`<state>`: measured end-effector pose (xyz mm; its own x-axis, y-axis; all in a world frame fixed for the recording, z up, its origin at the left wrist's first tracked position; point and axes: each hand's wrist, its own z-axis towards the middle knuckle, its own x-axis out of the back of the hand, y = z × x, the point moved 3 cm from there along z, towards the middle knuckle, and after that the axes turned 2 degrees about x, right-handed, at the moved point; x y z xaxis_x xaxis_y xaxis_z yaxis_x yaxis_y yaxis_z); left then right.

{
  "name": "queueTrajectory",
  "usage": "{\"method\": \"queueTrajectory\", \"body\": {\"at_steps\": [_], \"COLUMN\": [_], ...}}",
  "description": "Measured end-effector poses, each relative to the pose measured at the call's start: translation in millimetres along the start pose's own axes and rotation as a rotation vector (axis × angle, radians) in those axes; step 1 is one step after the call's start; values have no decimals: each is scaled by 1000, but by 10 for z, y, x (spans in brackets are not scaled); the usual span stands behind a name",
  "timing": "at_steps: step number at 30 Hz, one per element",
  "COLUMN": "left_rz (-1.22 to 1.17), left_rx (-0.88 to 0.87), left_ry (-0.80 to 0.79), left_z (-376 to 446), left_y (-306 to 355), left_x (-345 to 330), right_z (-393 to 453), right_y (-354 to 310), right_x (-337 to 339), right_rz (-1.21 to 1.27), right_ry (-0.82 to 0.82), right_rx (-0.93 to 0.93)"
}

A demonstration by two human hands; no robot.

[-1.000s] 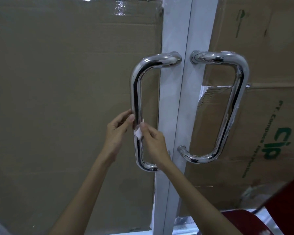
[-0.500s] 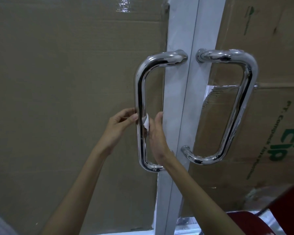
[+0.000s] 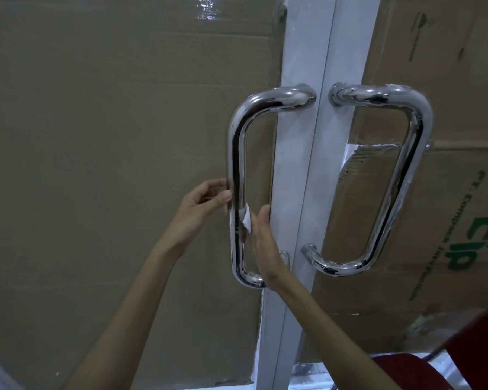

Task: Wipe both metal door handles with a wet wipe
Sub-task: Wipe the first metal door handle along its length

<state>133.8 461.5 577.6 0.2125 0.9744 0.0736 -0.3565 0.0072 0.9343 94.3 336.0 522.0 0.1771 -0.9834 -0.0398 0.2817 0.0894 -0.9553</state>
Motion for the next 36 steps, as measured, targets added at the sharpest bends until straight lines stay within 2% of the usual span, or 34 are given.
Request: {"method": "queueTrajectory", "body": {"at_steps": [2, 4, 5, 9, 11, 13, 19, 25, 27, 31, 33, 36], "left_rz": [-2, -14, -21, -103, -163, -161, -104, -130, -137, -142, -132, -107], "left_rx": [4, 13, 18, 99, 150, 185, 271, 212, 203, 210, 228, 265], "left_ry": [5, 14, 22, 42, 16, -2, 48, 109, 111, 139, 143, 107], "left_z": [2, 2, 2, -32, -72, -117, -244, -173, -153, -170, -187, -212], "left_y": [-16, -45, -60, -175, -256, -329, -441, -292, -271, -299, -335, -394], "left_x": [6, 1, -7, -37, -46, -32, 162, 276, 305, 370, 363, 309], "right_z": [-119, -252, -257, -126, -26, 21, -226, 189, 192, -8, -24, 67], "right_y": [312, 424, 423, -19, -178, -169, 363, -173, -268, 18, 89, -80], "right_x": [70, 105, 116, -133, -210, -246, -87, 7, 36, 202, 292, 285], "right_rz": [-146, -188, -193, -126, -186, -372, -1010, -1414, -1561, -1820, -1895, -1952], "right_ry": [-7, -52, -36, -26, 22, 30, -23, 108, 60, -274, -388, -322], "right_rx": [-100, -230, -232, -45, 83, 179, 315, 623, 669, 741, 782, 835]}}
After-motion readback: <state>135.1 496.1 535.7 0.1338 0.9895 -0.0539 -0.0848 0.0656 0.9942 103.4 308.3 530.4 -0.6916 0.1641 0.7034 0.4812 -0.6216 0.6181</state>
